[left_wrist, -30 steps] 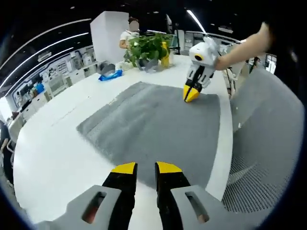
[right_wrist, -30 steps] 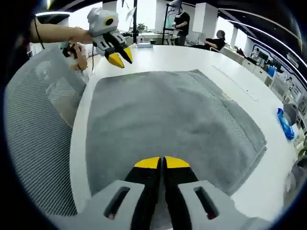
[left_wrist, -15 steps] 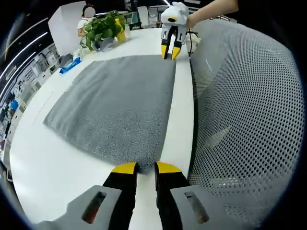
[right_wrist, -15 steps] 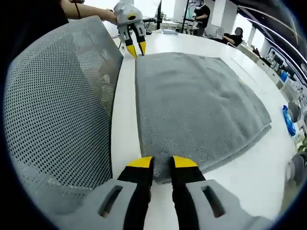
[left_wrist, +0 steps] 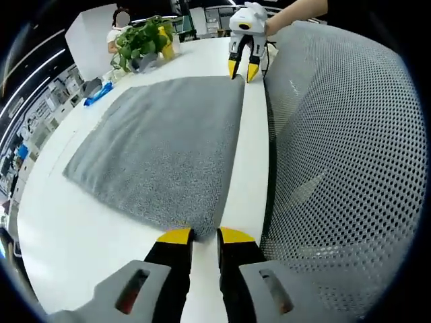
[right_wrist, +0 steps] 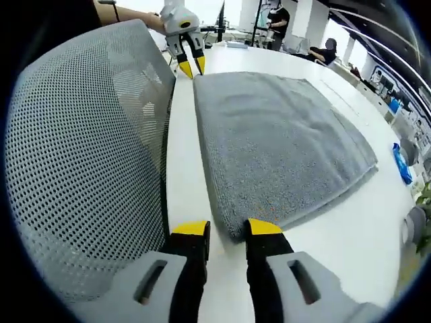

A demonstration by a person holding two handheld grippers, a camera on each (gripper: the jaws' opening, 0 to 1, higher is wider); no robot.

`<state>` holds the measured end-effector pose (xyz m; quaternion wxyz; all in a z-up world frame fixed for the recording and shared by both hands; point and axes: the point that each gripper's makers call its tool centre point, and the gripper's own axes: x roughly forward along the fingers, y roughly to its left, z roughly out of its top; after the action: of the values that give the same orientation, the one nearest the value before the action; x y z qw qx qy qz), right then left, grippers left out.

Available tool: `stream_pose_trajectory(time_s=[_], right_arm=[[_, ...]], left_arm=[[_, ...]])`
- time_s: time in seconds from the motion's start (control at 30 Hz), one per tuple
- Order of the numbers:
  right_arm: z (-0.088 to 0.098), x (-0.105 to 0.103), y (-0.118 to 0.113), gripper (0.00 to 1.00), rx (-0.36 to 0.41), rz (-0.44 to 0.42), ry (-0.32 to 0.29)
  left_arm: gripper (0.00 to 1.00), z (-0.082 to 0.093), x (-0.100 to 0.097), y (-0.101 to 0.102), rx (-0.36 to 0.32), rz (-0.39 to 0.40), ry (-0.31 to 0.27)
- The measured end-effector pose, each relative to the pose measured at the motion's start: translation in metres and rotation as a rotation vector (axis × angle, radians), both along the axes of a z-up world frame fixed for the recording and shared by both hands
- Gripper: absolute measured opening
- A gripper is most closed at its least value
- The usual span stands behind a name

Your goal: Fold the towel on the table until its edges align and the towel forms a compact rectangular stack.

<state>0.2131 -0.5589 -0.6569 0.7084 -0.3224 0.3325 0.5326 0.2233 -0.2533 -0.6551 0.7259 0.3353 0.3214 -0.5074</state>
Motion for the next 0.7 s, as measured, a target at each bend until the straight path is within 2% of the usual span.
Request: stream_pose_trajectory(time_s=[0.13, 0.2, 0.23, 0.27, 0.3, 0.5, 0.6, 0.7], right_arm=[[0.0000, -0.0006, 0.0001, 0.06, 0.012, -0.029, -0.015], [-0.0019, 0.0001, 0.0015, 0.01, -0.003, -0.039, -0.029], [-0.0029, 0.0027, 0.0005, 0.01, -0.024, -0.037, -0.053], [-0.0021, 0.0021, 0.0020, 0.00, -0.019, -0.049, -0.044], [-0.0017, 0.0028, 0.0009, 0.00, -0.013, -0.084, -0.037], [-0.0020, 0.0045, -0.0012, 0.00, 0.041, -0.149, -0.022], [-0.0024, 0.0033, -0.0012, 0.01, 0.051, -0.152, -0.024], [-0.0022, 0.0027, -0.0006, 0.02, 0.040, -0.142, -0.028]], left_arm=[[0.13, -0.0006, -0.0008, -0.0013, 0.000, 0.005, -0.007], [0.07, -0.0001, 0.0064, 0.0006, 0.014, 0.021, -0.040], [0.06, 0.0000, 0.0058, -0.0008, 0.004, 0.035, -0.021], [0.05, -0.0002, 0.0054, -0.0011, -0.009, 0.068, 0.003], [0.05, 0.0007, 0.0059, -0.0010, -0.012, 0.072, 0.001], [0.04, -0.0007, 0.0027, 0.0013, -0.030, 0.080, -0.023], [0.06, -0.0008, 0.0007, 0.0008, 0.012, 0.021, -0.073], [0.06, -0.0012, -0.0011, -0.0002, 0.025, 0.013, -0.078]])
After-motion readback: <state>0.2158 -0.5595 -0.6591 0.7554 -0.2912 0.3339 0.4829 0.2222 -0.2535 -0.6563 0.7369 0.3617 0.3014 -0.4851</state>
